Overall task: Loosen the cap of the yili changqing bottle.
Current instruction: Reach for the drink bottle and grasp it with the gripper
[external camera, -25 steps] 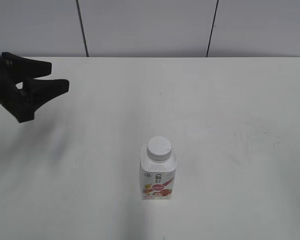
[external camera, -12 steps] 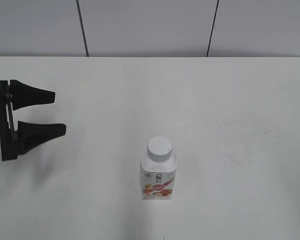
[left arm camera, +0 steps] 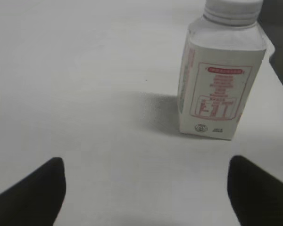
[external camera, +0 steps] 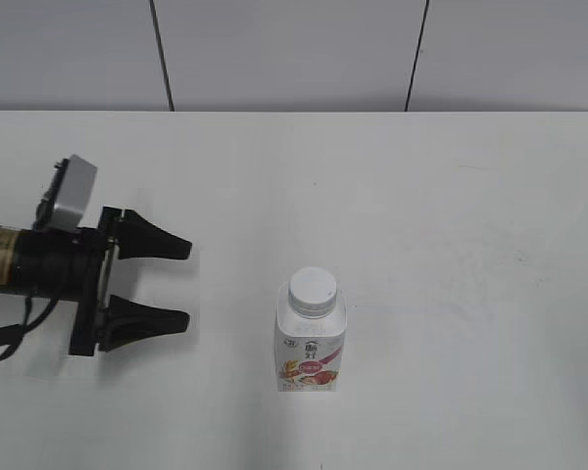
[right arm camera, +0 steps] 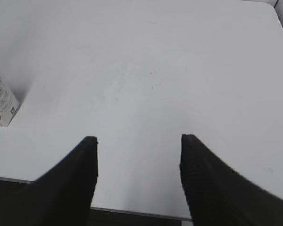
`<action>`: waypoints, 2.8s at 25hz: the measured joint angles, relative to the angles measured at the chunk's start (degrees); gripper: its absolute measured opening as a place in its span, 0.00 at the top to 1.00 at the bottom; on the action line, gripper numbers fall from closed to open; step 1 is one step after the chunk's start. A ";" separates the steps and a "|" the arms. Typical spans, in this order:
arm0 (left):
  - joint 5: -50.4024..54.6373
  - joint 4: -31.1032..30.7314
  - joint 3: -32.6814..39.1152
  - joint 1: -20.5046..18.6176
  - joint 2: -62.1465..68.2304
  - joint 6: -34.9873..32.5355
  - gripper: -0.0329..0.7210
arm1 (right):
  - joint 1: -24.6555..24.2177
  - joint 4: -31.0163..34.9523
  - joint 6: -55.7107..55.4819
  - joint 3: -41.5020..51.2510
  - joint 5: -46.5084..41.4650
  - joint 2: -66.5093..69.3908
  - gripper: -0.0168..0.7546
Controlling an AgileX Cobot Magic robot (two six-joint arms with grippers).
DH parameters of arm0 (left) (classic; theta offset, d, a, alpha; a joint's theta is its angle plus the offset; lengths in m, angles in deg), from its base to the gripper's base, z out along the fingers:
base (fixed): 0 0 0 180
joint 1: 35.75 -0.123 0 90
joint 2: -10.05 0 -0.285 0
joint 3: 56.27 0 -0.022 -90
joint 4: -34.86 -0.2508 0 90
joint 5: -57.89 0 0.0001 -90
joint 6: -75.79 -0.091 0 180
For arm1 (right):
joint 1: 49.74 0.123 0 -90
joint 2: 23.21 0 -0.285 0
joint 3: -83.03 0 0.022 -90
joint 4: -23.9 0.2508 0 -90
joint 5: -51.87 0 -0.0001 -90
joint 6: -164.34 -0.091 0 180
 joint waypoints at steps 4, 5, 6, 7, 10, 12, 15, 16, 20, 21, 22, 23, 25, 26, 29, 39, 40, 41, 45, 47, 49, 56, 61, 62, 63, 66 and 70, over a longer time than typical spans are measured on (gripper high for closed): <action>0.00 -0.05 -3.51 5.60 3.38 0.00 0.13 | 0.00 0.00 0.00 0.00 0.00 0.00 0.40; -0.06 -0.05 -3.78 6.77 3.60 0.00 0.13 | 0.00 0.00 0.00 0.00 0.00 0.00 0.40; -0.12 0.11 -3.90 7.73 3.66 0.00 0.13 | 0.00 0.00 0.00 0.00 0.00 0.00 0.40; -0.17 0.11 -3.96 8.37 3.73 0.00 0.13 | 0.00 0.00 0.00 0.00 0.00 0.00 0.40; -0.21 0.16 -4.10 10.24 3.73 0.43 0.14 | 0.00 0.00 0.00 0.00 0.00 0.00 0.40; -0.21 0.31 -4.10 11.56 3.73 0.66 0.14 | 0.00 0.00 0.00 0.00 0.00 0.00 0.40; -0.21 1.42 -4.10 13.71 3.73 0.79 0.16 | 0.00 0.00 0.00 0.00 0.00 0.00 0.40; -0.21 1.93 -4.10 14.44 3.73 0.79 0.16 | 0.00 0.00 0.00 0.00 0.00 0.00 0.40; -0.21 5.12 -4.10 17.09 3.73 0.91 0.17 | 0.00 0.00 0.00 0.00 0.00 0.00 0.40; -0.21 6.06 -4.10 17.58 3.78 0.91 0.17 | 0.00 0.00 0.00 0.00 0.00 0.00 0.40; -0.21 6.80 -4.10 18.13 3.77 0.91 0.17 | 0.00 0.00 0.00 0.00 0.00 0.00 0.40; -0.21 7.54 -4.10 18.62 3.77 0.91 0.17 | 0.00 0.00 0.00 0.00 0.00 0.00 0.40; -0.21 8.84 -4.10 19.40 3.83 0.91 0.17 | 0.00 0.00 0.00 0.00 0.00 0.00 0.40; -0.21 9.28 -4.10 19.73 3.89 0.91 0.17 | 0.00 0.00 0.00 0.00 0.00 0.00 0.40; -0.21 11.05 -4.10 20.74 4.13 0.91 0.17 | 0.00 0.00 0.00 0.00 0.00 0.00 0.40; -0.63 15.49 -4.10 22.56 6.67 -0.06 0.17 | 0.00 0.00 0.00 0.00 0.00 0.00 0.40; -0.63 15.63 -4.10 22.61 6.92 -0.24 0.17 | 0.00 0.00 0.00 0.00 0.00 0.00 0.40; -0.63 15.75 -4.10 22.73 7.19 -0.36 0.17 | 0.00 0.00 0.00 0.00 0.00 0.00 0.40; -0.63 16.40 -4.10 22.82 7.67 -0.45 0.17 | 0.00 0.00 0.00 0.00 0.00 0.00 0.40; -0.70 16.95 -4.10 22.82 7.87 -0.48 0.17 | 0.00 0.00 0.00 0.00 0.00 0.00 0.40; -0.70 17.38 -4.10 22.82 7.93 -0.57 0.17 | 0.00 0.00 0.00 0.00 0.00 0.00 0.40; -0.70 18.07 -4.10 22.84 7.97 -0.59 0.18 | 0.00 0.00 0.00 0.00 0.00 -0.04 0.40; -0.70 17.64 -4.10 22.88 8.41 -0.69 0.20 | 0.00 0.00 0.00 0.00 0.00 -0.04 0.40; -0.70 17.48 -4.10 22.88 8.40 -0.80 0.22 | 0.00 0.00 0.00 0.00 0.00 -0.04 0.40; -0.70 17.35 -4.10 22.88 8.40 -0.80 0.24 | 0.00 0.00 0.00 0.00 0.00 -0.04 0.40; -0.88 17.08 -4.10 22.88 8.40 -0.80 0.32 | 0.00 0.00 0.00 0.00 0.00 -0.04 0.40; -0.94 17.02 -4.10 22.88 8.40 -0.84 0.42 | 0.00 0.00 0.00 0.00 0.00 -0.04 0.40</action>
